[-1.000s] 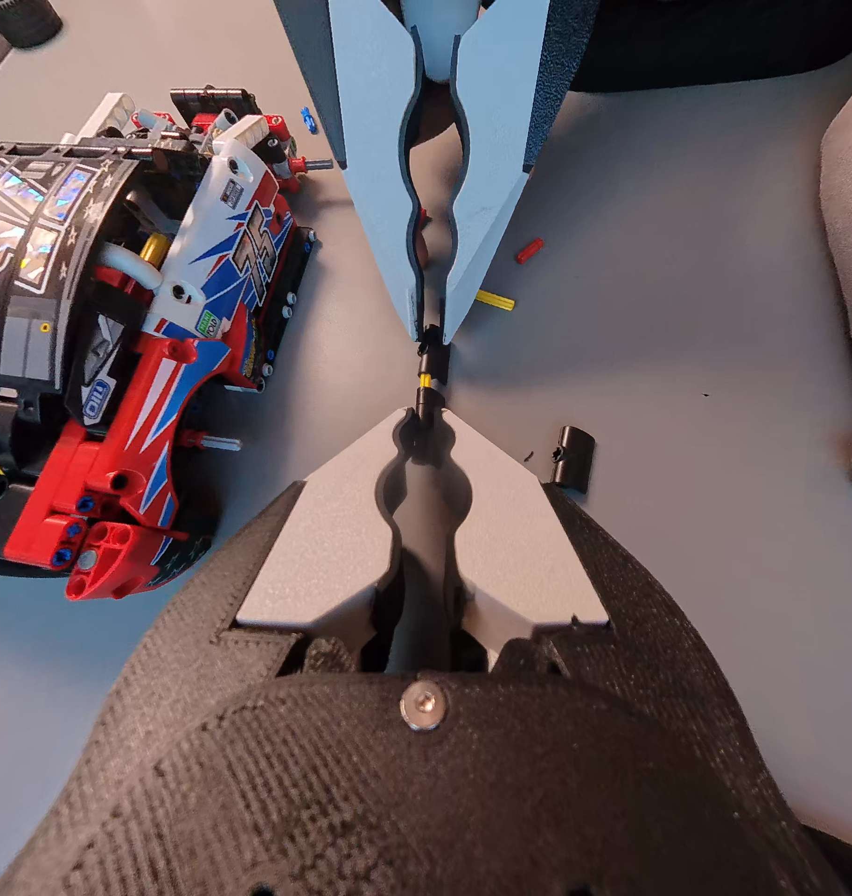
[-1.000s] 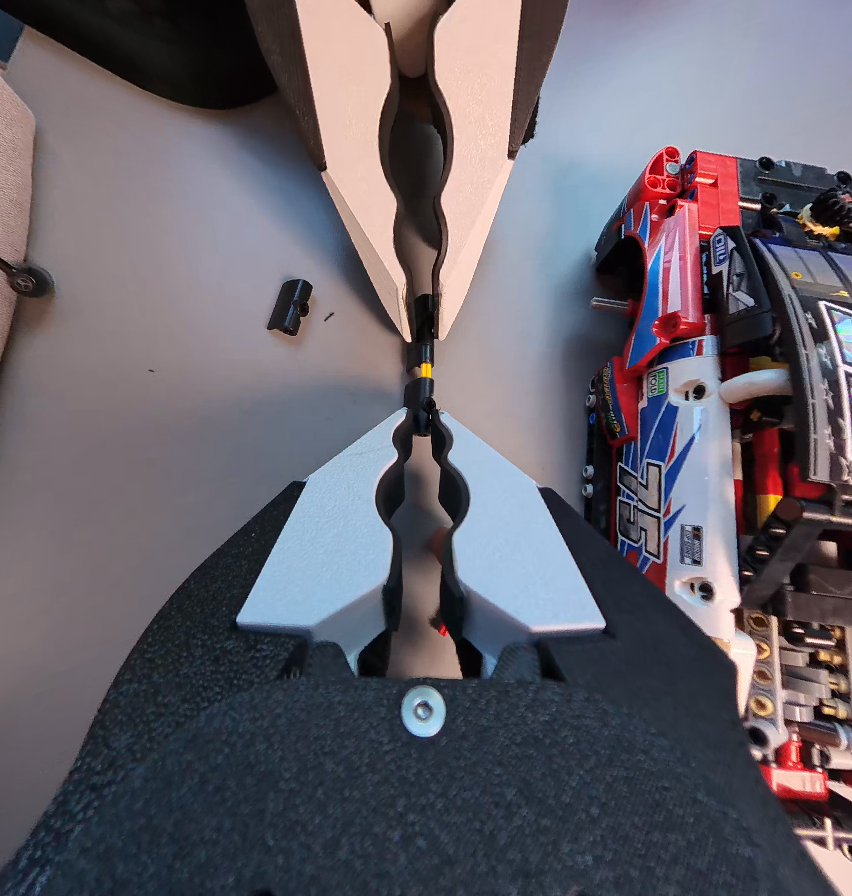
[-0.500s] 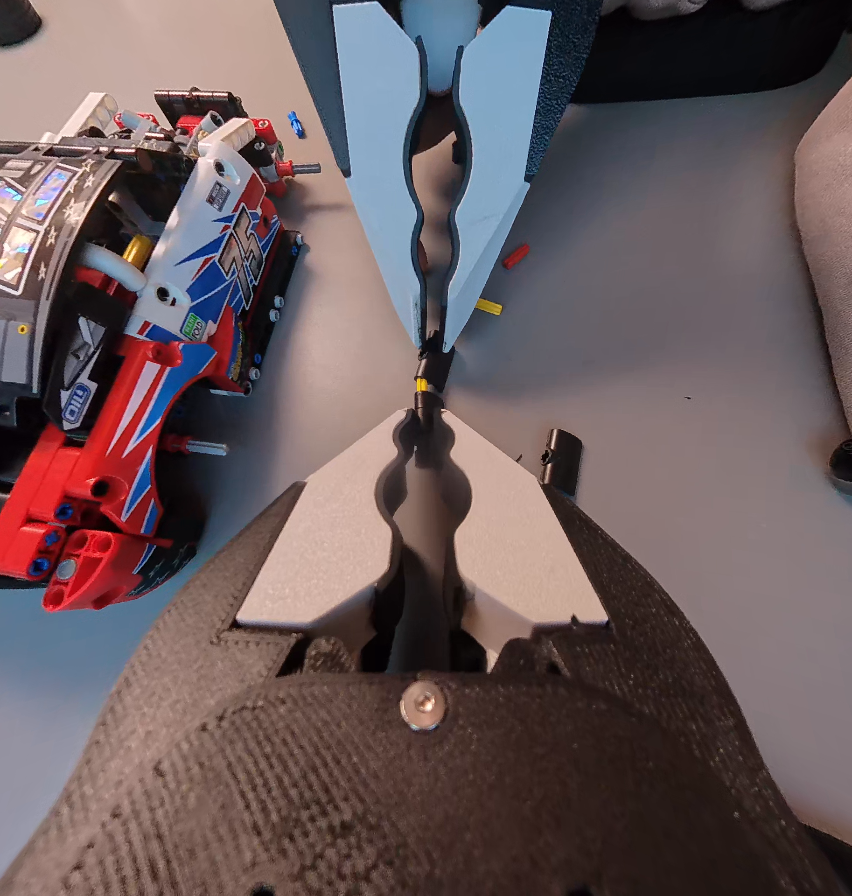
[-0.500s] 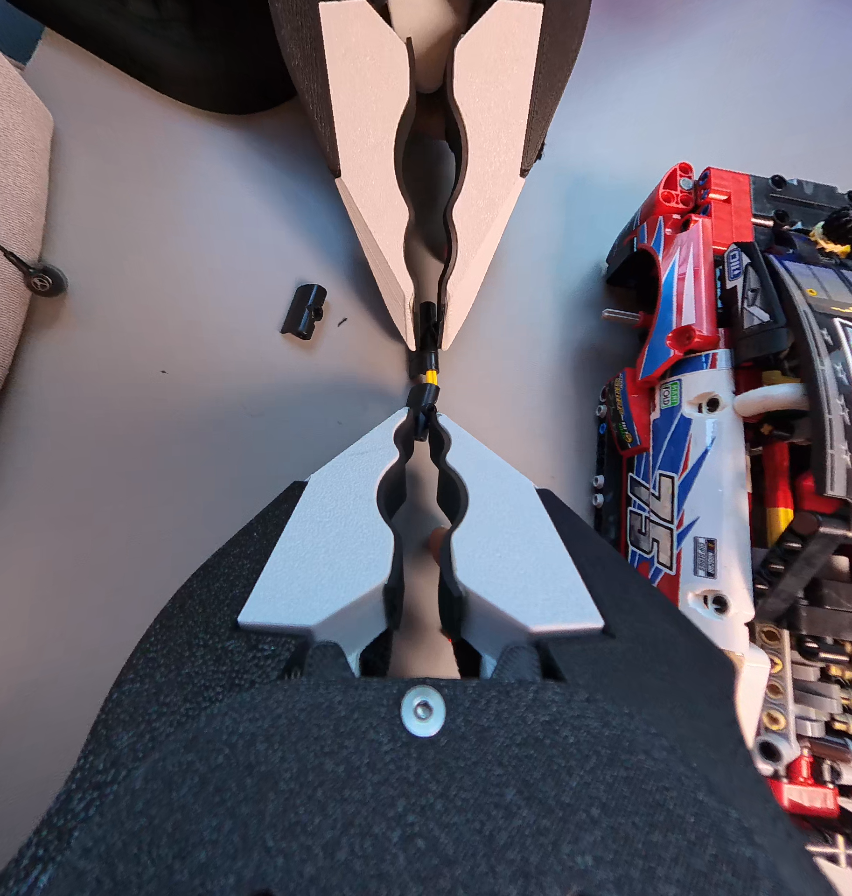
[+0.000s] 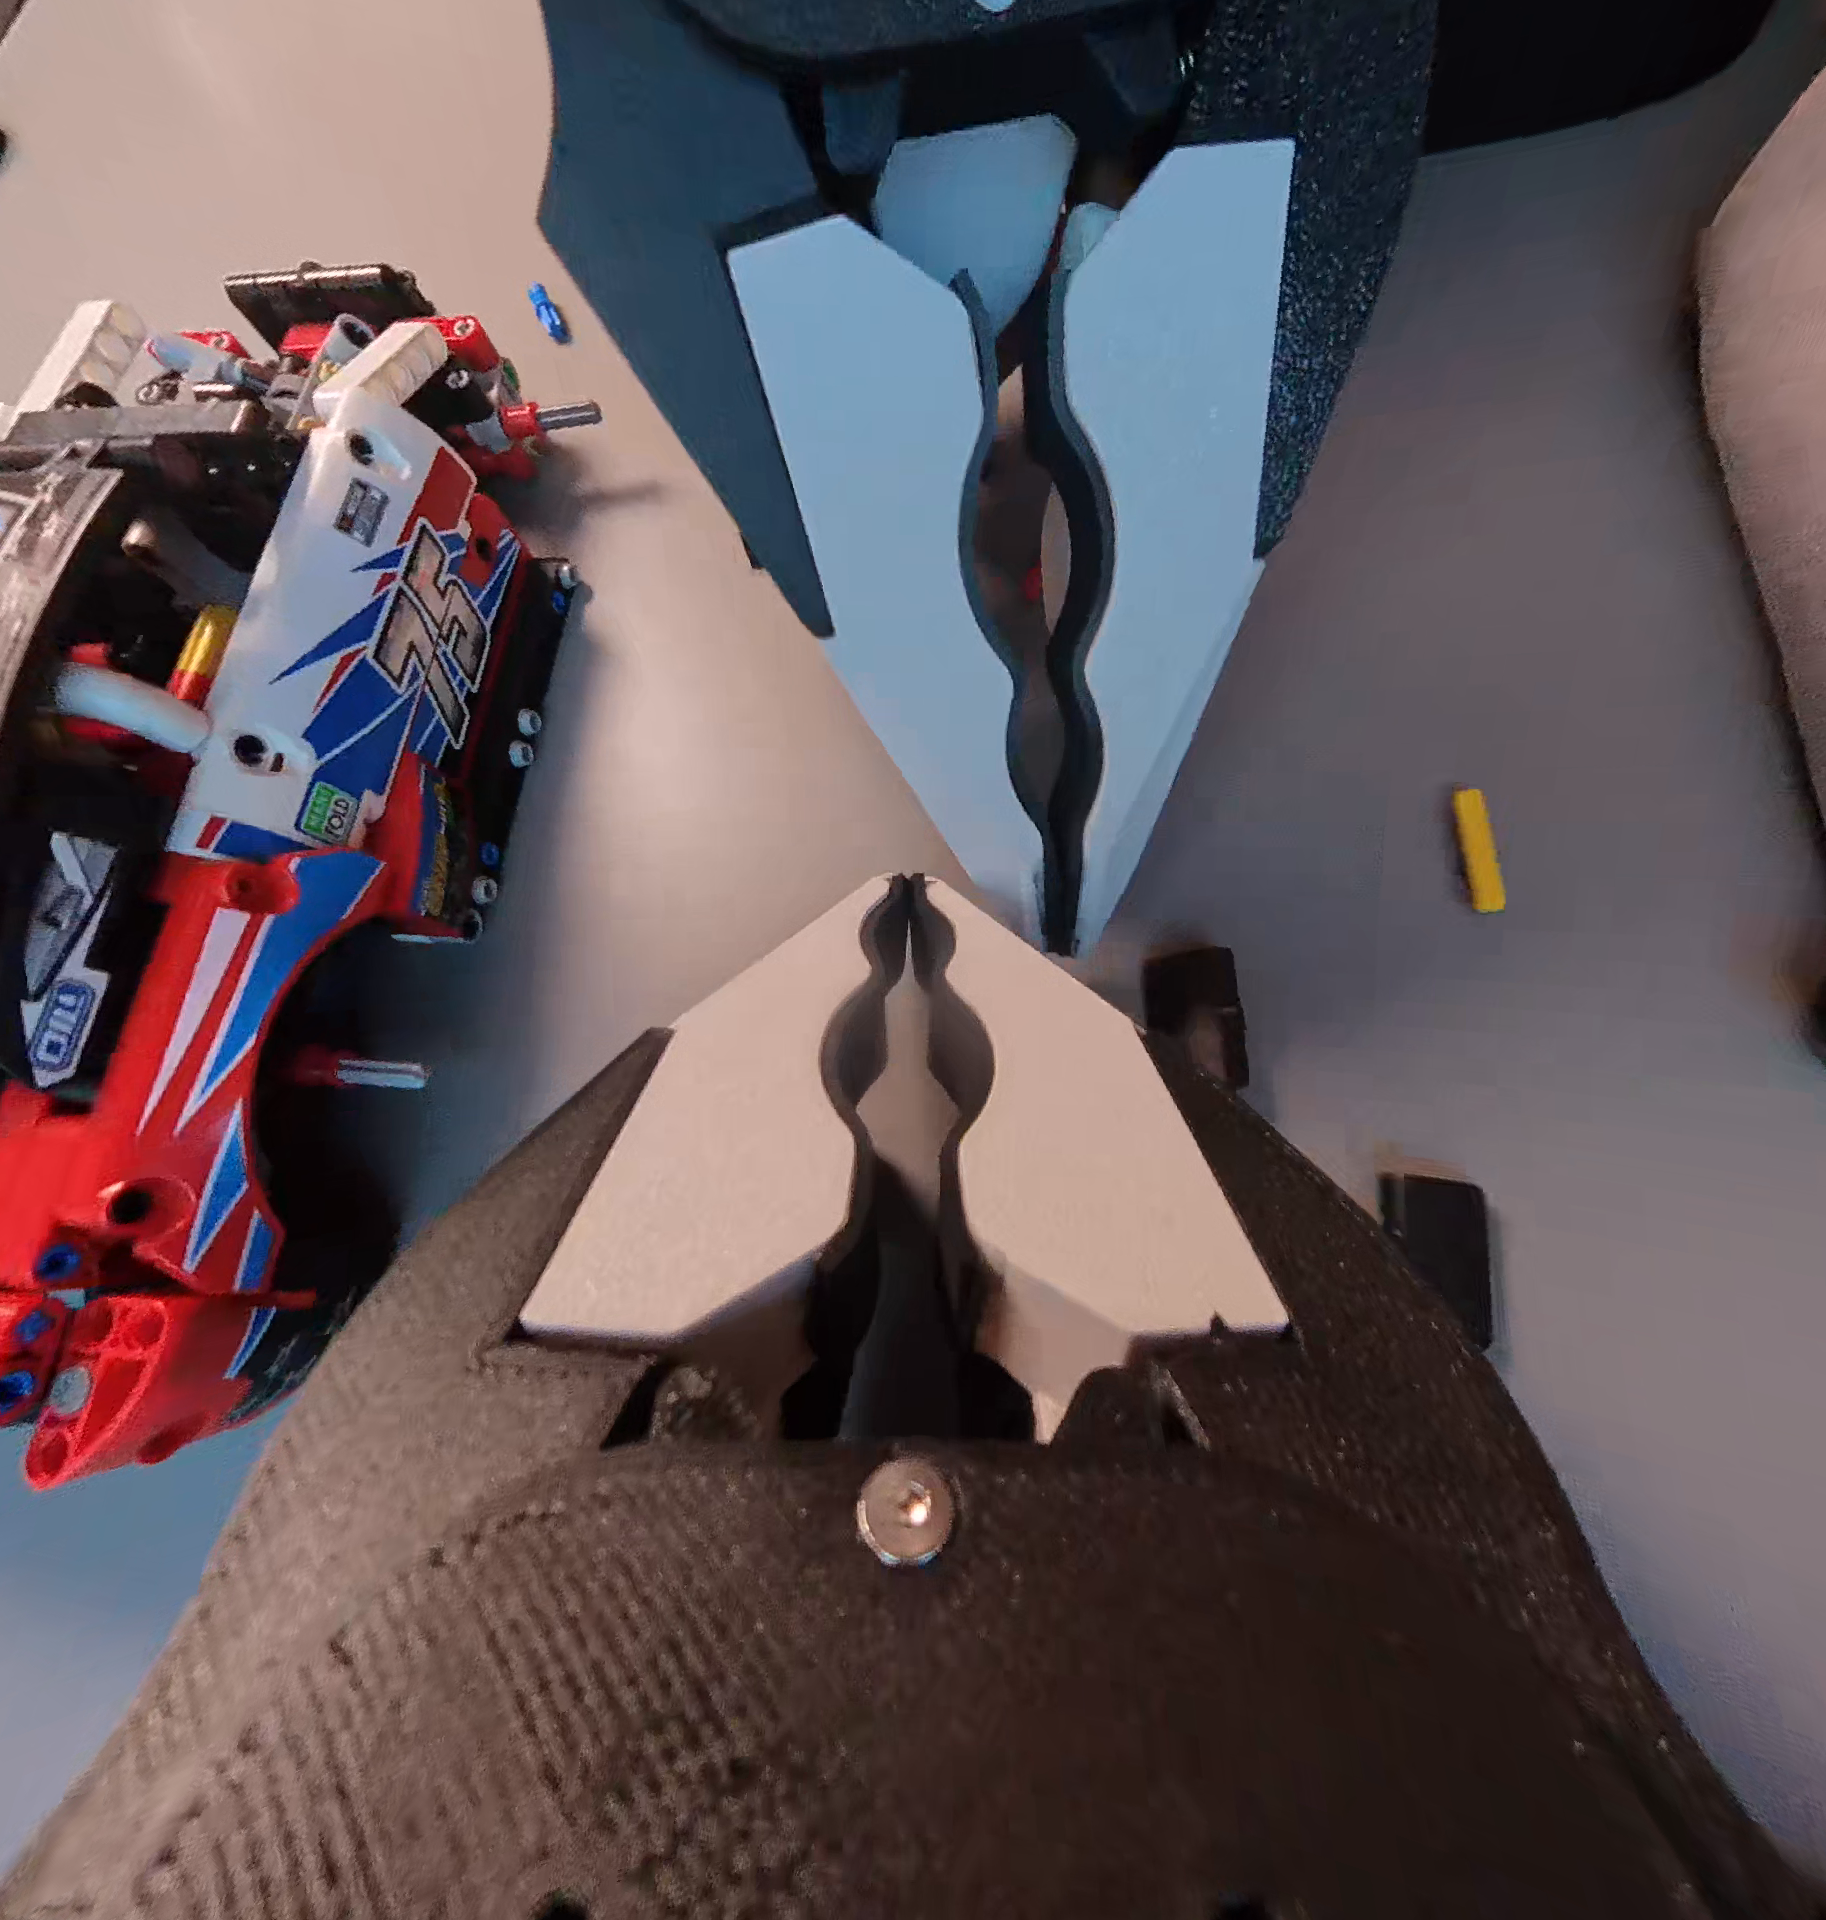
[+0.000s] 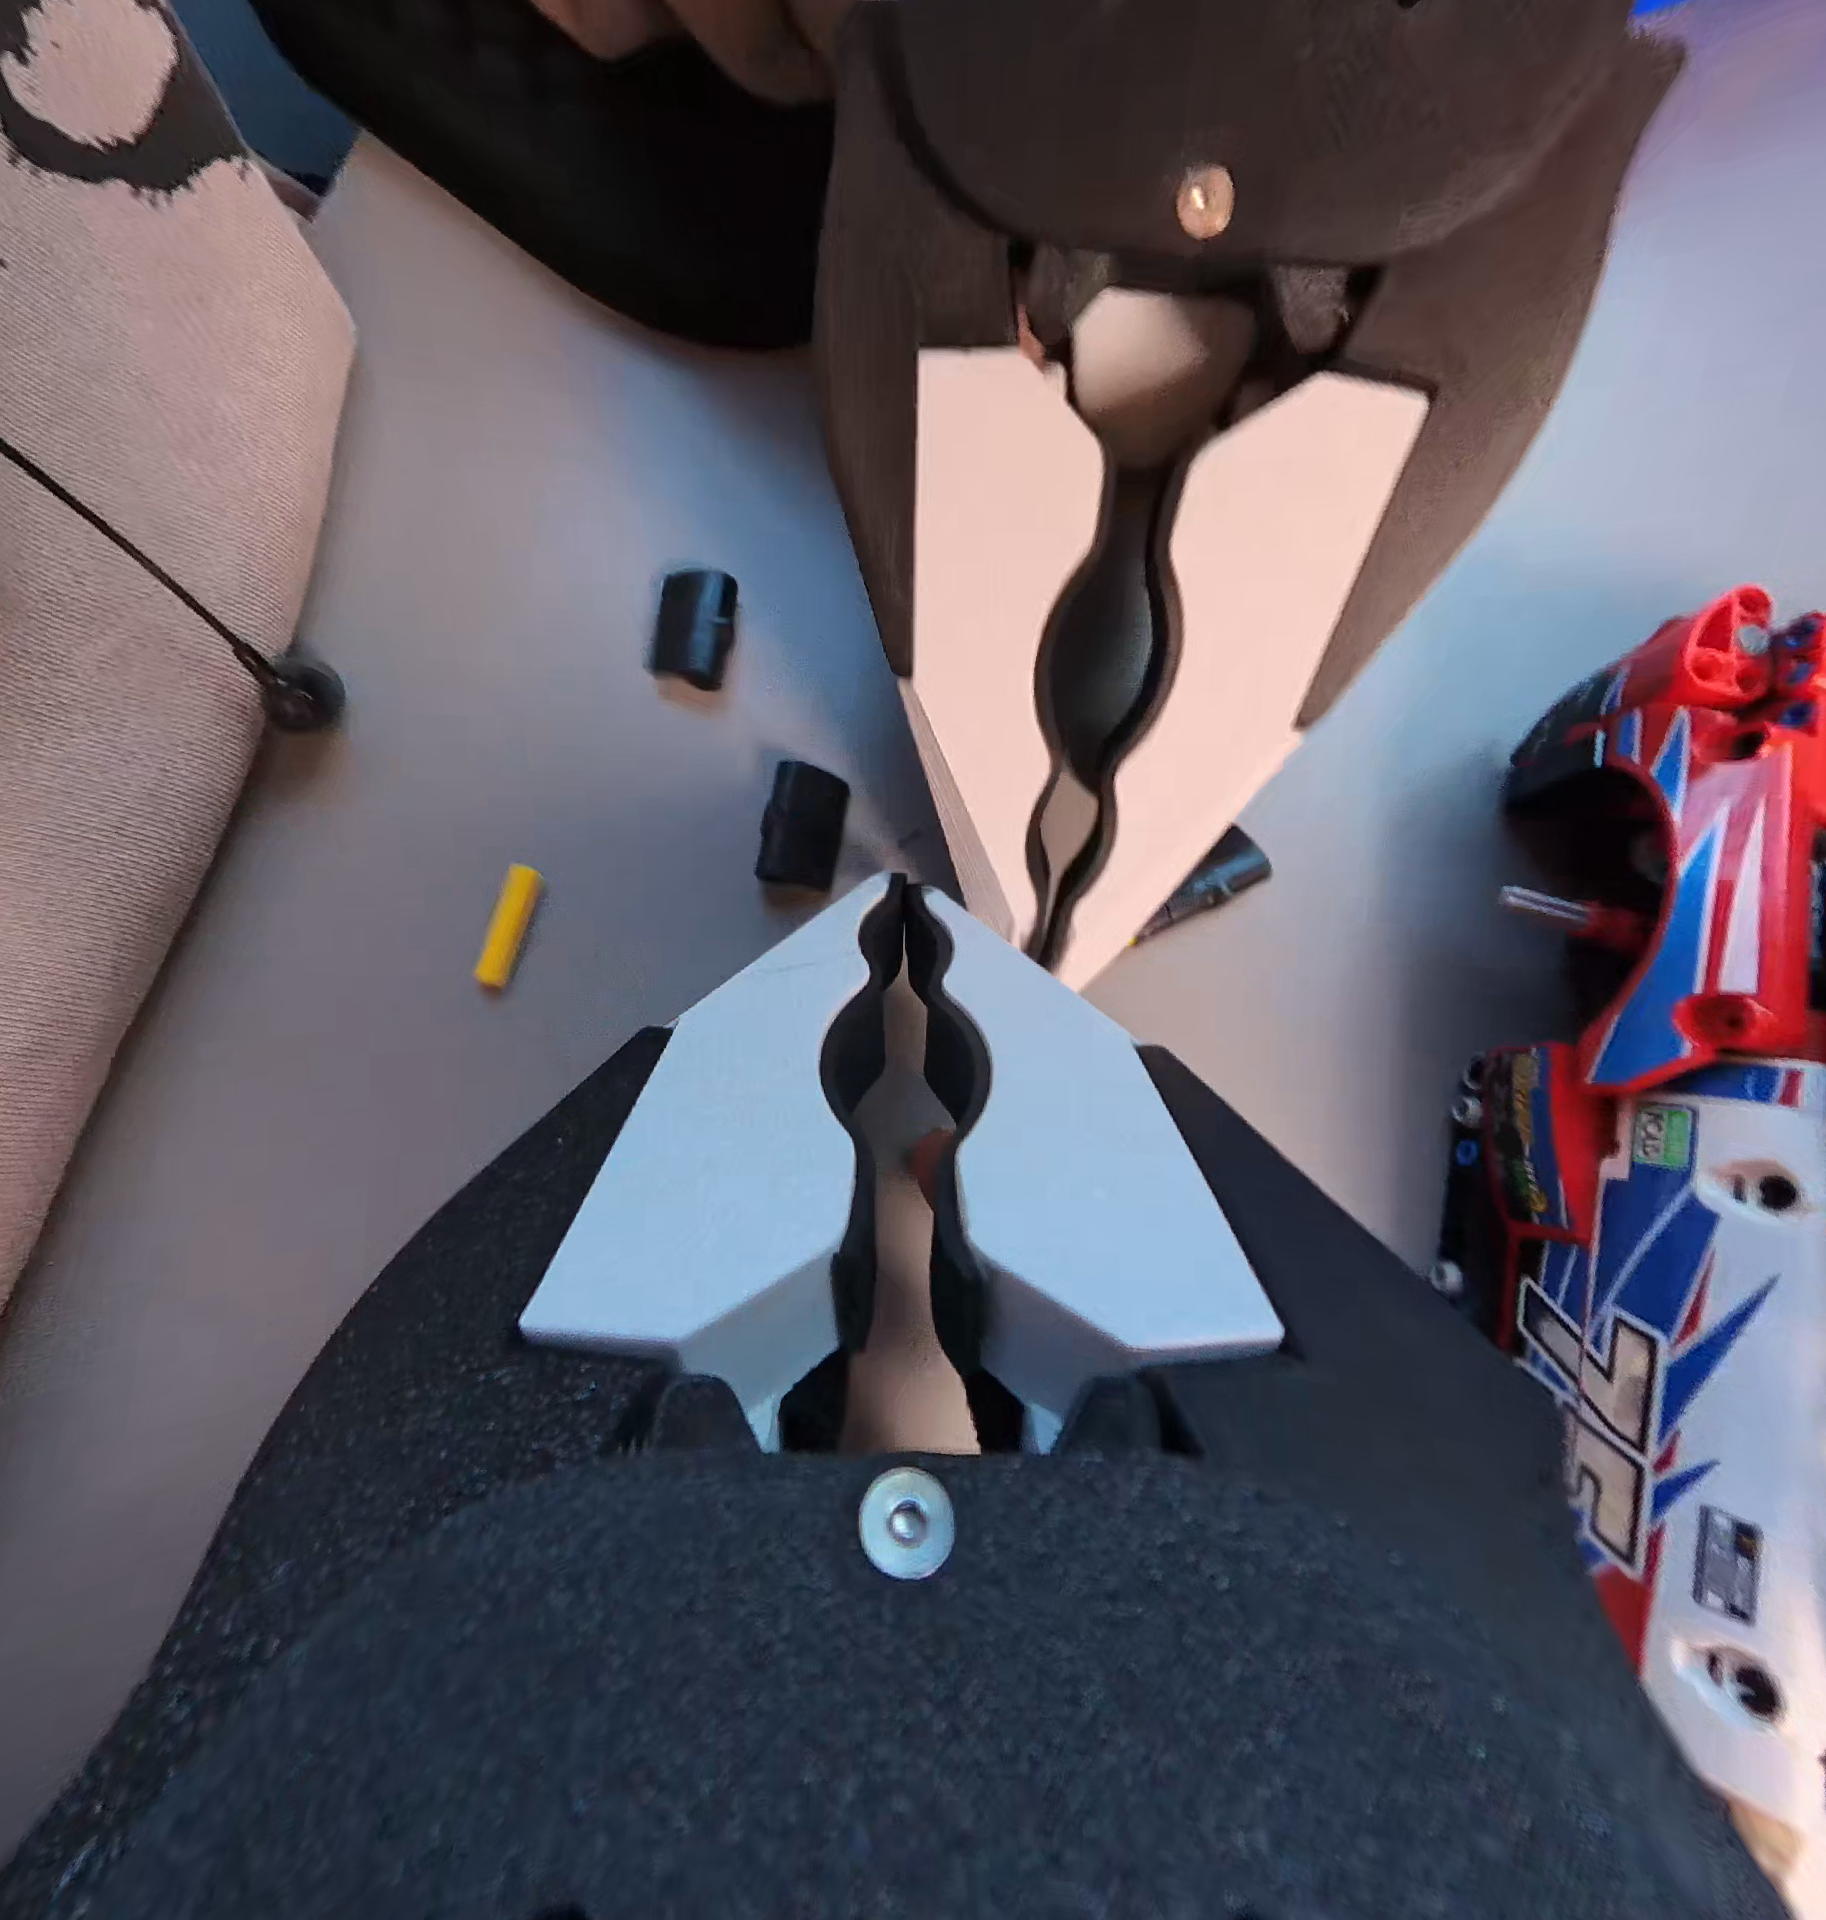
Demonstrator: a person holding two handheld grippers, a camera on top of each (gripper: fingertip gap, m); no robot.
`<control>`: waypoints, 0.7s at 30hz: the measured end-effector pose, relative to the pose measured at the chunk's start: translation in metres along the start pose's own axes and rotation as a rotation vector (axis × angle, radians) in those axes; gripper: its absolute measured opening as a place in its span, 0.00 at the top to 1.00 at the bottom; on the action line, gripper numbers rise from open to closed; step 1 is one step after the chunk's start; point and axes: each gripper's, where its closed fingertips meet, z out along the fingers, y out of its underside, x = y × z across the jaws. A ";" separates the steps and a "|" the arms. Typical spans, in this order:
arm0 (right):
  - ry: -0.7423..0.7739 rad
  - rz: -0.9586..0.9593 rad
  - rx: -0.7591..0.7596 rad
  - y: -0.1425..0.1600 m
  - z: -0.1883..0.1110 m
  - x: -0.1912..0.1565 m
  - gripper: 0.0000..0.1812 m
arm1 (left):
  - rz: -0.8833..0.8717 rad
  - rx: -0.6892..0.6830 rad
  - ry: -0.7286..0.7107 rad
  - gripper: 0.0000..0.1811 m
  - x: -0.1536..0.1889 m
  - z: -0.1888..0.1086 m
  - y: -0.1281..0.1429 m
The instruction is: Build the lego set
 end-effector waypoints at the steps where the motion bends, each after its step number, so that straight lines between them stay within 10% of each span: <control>1: 0.018 0.003 -0.002 0.004 -0.002 0.004 1.00 | -0.010 0.008 -0.011 1.00 -0.002 -0.002 0.000; 14: 0.128 0.094 0.119 -0.005 -0.021 0.027 1.00 | -0.175 0.177 -0.092 0.92 -0.030 -0.026 -0.014; 21: 0.218 0.188 0.225 -0.010 -0.047 0.043 0.80 | -0.264 0.278 -0.057 0.80 -0.036 -0.051 -0.023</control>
